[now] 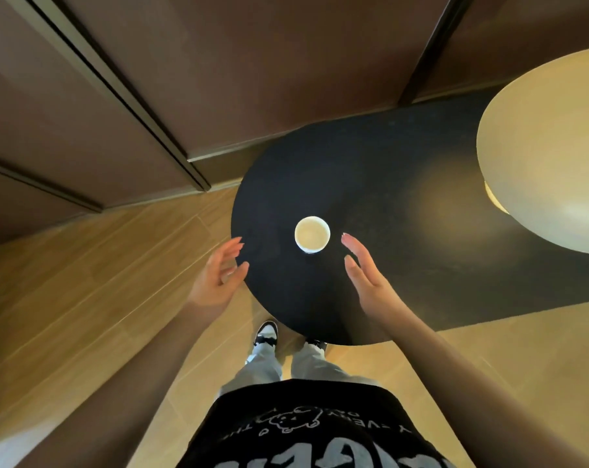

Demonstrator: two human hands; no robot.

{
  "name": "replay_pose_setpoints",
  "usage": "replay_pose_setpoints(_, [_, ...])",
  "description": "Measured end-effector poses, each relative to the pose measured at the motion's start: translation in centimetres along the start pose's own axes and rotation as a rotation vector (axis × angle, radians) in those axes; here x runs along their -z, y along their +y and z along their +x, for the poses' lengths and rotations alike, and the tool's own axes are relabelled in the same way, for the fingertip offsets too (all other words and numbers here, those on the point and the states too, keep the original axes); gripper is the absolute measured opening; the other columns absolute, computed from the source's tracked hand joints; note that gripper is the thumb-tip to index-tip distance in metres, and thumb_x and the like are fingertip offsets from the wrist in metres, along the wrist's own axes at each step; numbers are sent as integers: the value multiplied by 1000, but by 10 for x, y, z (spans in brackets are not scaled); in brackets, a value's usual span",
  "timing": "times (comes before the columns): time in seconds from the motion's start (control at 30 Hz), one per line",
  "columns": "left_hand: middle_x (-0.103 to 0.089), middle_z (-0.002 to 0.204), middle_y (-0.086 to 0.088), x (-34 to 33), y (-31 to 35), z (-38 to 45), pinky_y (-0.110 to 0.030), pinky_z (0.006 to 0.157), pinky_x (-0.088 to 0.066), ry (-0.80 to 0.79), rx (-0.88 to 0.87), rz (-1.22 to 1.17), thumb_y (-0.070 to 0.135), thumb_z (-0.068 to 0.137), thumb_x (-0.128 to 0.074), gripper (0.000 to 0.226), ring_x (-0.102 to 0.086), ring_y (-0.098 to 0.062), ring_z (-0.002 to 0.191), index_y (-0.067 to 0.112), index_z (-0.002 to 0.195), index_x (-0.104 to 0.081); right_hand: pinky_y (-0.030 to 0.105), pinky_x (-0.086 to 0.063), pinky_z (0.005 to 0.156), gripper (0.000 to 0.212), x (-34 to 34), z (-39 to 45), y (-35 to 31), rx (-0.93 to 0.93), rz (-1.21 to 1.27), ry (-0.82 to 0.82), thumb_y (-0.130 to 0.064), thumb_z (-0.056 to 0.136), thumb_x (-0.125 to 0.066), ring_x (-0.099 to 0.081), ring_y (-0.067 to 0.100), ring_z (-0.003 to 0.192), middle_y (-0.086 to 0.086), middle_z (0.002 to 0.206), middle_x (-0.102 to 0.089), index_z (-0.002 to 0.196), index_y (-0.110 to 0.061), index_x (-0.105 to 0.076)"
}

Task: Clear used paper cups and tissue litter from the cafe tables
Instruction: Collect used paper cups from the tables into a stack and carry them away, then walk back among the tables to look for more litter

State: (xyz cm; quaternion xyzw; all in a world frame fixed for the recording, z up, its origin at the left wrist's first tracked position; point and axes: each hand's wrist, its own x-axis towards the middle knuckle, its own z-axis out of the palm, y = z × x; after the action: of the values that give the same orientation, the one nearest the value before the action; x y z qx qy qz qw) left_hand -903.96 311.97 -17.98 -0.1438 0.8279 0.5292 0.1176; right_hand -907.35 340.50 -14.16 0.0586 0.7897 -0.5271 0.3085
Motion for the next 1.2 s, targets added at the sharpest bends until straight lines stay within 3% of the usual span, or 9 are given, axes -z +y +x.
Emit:
replay_pose_setpoints(0.13, [-54,144,12,10,34,-39,-4,93,-43,91,-3,-146,14,104,-57,45,-55,13,123,31,144,-47,21,-11,116,58,-1,-13,-17,112,-35,-124,-63,94,-23,-12,-8,141,-25,162,-13,150,-50,-15])
replay_pose_setpoints(0.23, [-54,146,8,20,52,-71,-5,99,-40,160,-45,-204,9,105,-53,46,-48,6,135,19,149,-46,13,-11,115,45,-15,-27,-27,178,-124,-251,-64,96,-23,-14,-22,135,-44,149,-17,141,-64,-15])
replay_pose_setpoints(0.33, [-55,146,6,33,56,-109,-11,105,-42,255,-56,-260,8,104,-53,45,-48,0,138,20,147,-47,-5,-14,100,38,-35,-42,-43,250,-170,-325,-67,96,-24,-16,-36,126,-60,137,-18,134,-73,-18])
replay_pose_setpoints(0.47, [-57,143,15,57,45,-168,-10,103,-44,430,-51,-310,12,104,-54,42,-51,2,135,32,141,-50,2,-25,99,53,-71,-58,-63,320,-129,-376,-79,90,-24,-29,-25,133,-45,144,-36,140,-63,-30])
replay_pose_setpoints(0.57, [-59,141,18,74,27,-220,-10,101,-45,573,-28,-321,22,102,-57,43,-52,1,134,33,143,-50,-4,-28,96,58,-105,-71,-72,378,-158,-460,-86,86,-24,-33,-24,131,-43,142,-41,139,-63,-33])
replay_pose_setpoints(0.73, [-60,144,9,81,-14,-309,-29,108,-47,760,-33,-360,25,104,-58,42,-55,-8,135,28,145,-49,6,-30,101,55,-162,-102,-75,426,-210,-632,-70,98,-28,-35,-18,135,-35,148,-41,149,-50,-31])
replay_pose_setpoints(0.83, [-60,144,11,75,-39,-363,-30,108,-46,846,-16,-389,29,100,-55,43,-55,-8,135,31,143,-50,-3,-29,97,59,-198,-134,-65,446,-256,-747,-66,98,-31,-32,-19,136,-30,152,-37,153,-45,-27])
replay_pose_setpoints(0.97, [-63,141,10,59,-61,-435,-33,107,-52,1018,-8,-426,26,101,-54,36,-57,-11,134,22,137,-56,0,-28,104,55,-239,-186,-44,487,-324,-890,-58,100,-32,-31,-12,141,-21,156,-37,152,-38,-31])
replay_pose_setpoints(1.2, [-66,136,11,27,-84,-568,-31,108,-51,1352,91,-485,37,98,-55,37,-61,-10,130,29,134,-59,14,-32,114,64,-302,-255,-25,596,-419,-1077,-73,94,-31,-36,-7,141,-30,150,-41,148,-39,-37])
